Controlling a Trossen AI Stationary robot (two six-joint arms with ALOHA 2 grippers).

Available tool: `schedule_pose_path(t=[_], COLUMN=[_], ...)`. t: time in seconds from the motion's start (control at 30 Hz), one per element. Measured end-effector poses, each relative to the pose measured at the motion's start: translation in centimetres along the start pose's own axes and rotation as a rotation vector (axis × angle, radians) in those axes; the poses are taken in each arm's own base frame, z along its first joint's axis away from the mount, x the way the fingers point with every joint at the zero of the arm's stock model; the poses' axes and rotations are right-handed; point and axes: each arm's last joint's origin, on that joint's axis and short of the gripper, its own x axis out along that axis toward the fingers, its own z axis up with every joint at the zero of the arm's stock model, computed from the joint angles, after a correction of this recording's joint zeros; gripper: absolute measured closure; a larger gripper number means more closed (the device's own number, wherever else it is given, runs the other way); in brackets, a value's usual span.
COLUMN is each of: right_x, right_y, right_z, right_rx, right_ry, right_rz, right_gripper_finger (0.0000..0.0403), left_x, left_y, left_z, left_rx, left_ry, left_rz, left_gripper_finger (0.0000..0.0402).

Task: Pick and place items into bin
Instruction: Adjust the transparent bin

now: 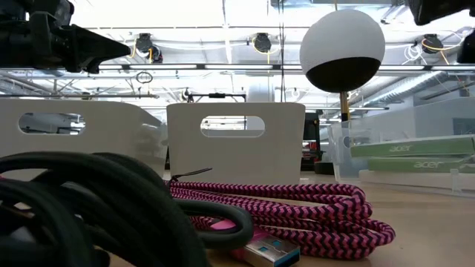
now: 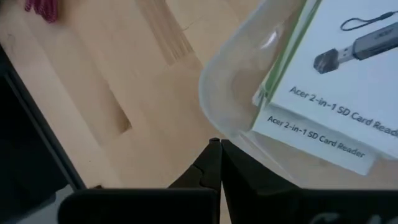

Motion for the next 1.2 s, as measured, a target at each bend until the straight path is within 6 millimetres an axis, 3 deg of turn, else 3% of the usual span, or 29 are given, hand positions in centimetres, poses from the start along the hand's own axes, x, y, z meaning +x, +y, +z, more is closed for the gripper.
schedule_pose_path(t=[0.47,0.77,1.2], right_x=[0.6,2.9,4.0], right_y=[0.9,-1.3,-2.3], right_z=[-0.6,-1.7,0.3], right_rx=[-0.004,0.097,0.068], right_ry=[0.002,0.096,0.041], right_rz=[0.037,-0.054,-0.028], right_gripper_finger=[0.0403,0.0403,0.0403], left_x=[0.0,0.0,0.0], left_y=[0.0,0.0,0.0], left_z=[0.0,0.0,0.0], left_rx=[-0.016,-0.018,-0.017], left_ry=[0.000,0.000,-0.001], left_rz=[0.000,0.000,0.000], left_gripper_finger=[0.0339,0.0339,0.0339])
